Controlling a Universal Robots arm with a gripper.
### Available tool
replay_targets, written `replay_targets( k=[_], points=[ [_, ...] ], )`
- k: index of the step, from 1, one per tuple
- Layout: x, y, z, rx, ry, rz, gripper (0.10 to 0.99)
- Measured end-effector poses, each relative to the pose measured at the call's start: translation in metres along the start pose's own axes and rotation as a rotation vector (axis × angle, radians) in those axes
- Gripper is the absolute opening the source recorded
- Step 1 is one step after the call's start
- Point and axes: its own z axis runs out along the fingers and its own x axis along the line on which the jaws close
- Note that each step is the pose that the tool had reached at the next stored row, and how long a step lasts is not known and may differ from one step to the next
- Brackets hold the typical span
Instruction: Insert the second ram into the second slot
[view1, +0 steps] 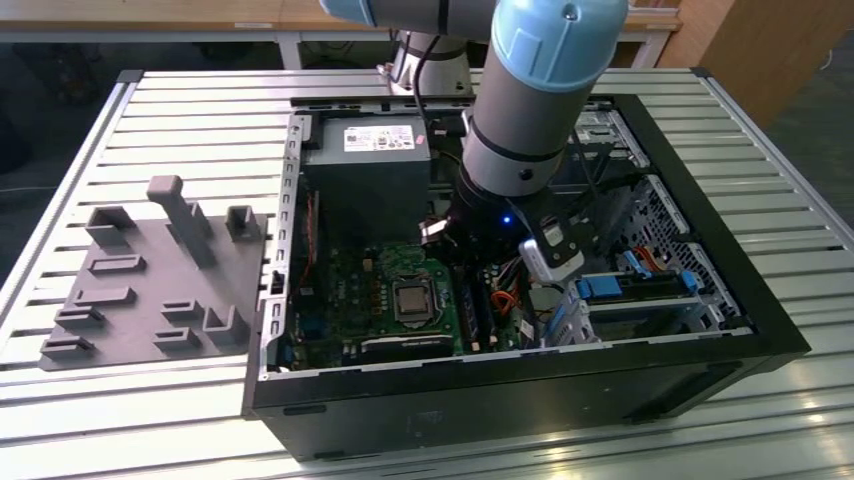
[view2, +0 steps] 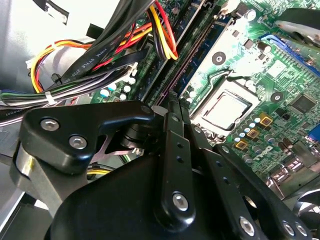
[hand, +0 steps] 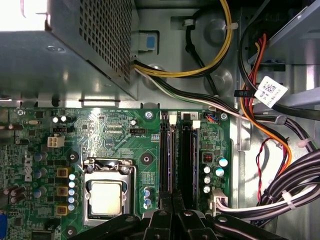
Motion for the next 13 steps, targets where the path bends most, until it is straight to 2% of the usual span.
replay_targets(
  k=[13],
  points=[
    [0.0001,0.0000,-0.0008,0.000,0.0000,0.000,0.118]
  ],
)
